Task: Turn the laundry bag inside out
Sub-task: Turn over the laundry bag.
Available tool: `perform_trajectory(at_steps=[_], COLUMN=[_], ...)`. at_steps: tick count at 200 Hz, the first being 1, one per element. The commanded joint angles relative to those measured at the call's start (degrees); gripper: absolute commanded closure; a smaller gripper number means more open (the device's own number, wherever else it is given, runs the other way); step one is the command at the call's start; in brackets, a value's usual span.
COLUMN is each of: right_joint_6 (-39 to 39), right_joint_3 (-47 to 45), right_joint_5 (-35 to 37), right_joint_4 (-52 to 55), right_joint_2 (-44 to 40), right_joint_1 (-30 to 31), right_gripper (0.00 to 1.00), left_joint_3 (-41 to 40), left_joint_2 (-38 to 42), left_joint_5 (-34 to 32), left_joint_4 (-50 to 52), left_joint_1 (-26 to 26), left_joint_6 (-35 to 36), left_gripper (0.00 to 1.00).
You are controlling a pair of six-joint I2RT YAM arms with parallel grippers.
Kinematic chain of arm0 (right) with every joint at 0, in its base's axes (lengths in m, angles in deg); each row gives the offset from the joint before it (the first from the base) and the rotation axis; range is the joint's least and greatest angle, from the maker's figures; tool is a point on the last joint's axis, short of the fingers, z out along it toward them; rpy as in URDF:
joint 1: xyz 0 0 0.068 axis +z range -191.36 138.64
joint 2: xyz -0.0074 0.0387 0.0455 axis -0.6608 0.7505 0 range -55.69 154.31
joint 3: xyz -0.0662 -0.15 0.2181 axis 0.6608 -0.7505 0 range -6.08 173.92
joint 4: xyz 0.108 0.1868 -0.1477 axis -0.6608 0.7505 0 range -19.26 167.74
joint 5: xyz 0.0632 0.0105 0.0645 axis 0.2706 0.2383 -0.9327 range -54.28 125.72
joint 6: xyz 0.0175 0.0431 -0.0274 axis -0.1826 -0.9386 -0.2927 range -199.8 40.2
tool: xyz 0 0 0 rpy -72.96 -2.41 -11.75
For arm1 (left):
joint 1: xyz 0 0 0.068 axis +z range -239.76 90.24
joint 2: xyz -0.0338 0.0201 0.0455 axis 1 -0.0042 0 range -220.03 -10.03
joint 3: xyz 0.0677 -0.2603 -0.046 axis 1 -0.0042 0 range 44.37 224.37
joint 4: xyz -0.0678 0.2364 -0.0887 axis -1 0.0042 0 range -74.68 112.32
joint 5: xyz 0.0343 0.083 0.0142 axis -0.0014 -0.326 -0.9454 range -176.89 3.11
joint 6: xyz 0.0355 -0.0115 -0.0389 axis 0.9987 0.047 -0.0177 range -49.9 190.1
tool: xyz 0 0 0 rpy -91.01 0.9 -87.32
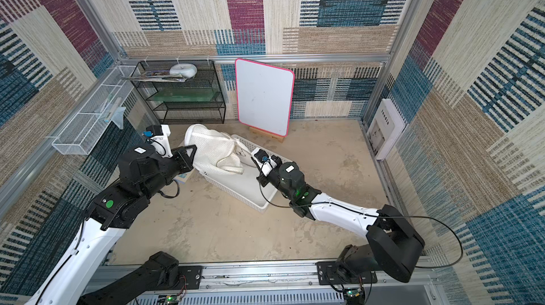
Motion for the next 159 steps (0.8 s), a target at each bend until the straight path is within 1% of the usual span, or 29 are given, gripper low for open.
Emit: perform_trajectory(at_steps=[1, 18, 21, 30, 46, 53, 69, 87, 118, 133, 147, 159], right_joint_6=[1.2, 1.3, 1.2, 0.2, -1.7, -2.5, -4.4, -7.6, -13.5, -16.2, -18.4, -19.8], right_joint_3=[0.8, 3.8, 4.4, 6.5, 11.2, 13.2, 17.7, 25.1, 37.8, 42.2, 45.5, 48.0], right_joint_5=[1.8, 2.2, 2.2, 1.9, 1.6, 1.7, 4.1, 7.4, 12.1, 14.2, 15.8, 16.5], right_joint_4=[9.8, 17.6, 18.9, 23.9, 30.4, 32.8, 37.1, 44.3, 56.7, 60.1, 62.0, 62.7], right_joint_2=[-3.7, -5.3, -5.3, -5.2, -4.3, -3.9, -2.8, -1.1, 3.9, 5.7, 6.8, 7.4], right_joint_1=[-0.5, -0.7, -0.7, -0.7, -0.6, -0.6, -0.6, -0.6, -0.6, -0.6, -0.6, -0.5], right_gripper=[1.00, 1.00, 1.00, 1.00, 1.00, 1.00, 1.00, 1.00, 1.00, 1.00, 1.00, 1.00], left_joint_3=[2.8, 5.4, 5.7, 6.5, 6.2, 5.9, 6.0, 5.5, 2.5, 0.1, -3.0, -6.0], left_joint_2=[-3.3, -7.0, -7.6, -9.2, -10.9, -11.3, -11.6, -9.9, -5.7, -4.1, -2.6, -1.5], left_joint_5=[5.9, 8.8, 9.1, 10.3, 12.5, 13.0, 12.7, 11.4, 10.5, 10.5, 8.1, 4.8], left_joint_4=[3.8, 6.7, 7.1, 7.3, 4.9, 3.5, 1.5, -0.5, -3.0, -4.5, -6.7, -9.4], left_joint_1=[0.2, 0.4, 0.5, 0.6, 0.7, 0.7, 0.7, 0.7, -0.5, -4.1, -9.0, -12.9], left_joint_6=[8.5, 12.2, 12.7, 13.3, 13.2, 12.8, 12.0, 11.0, 7.0, 6.0, 6.1, 5.6], left_gripper=[1.00, 1.00, 0.95, 0.75, 0.44, 0.36, 0.25, 0.18, 0.17, 0.16, 0.15, 0.16])
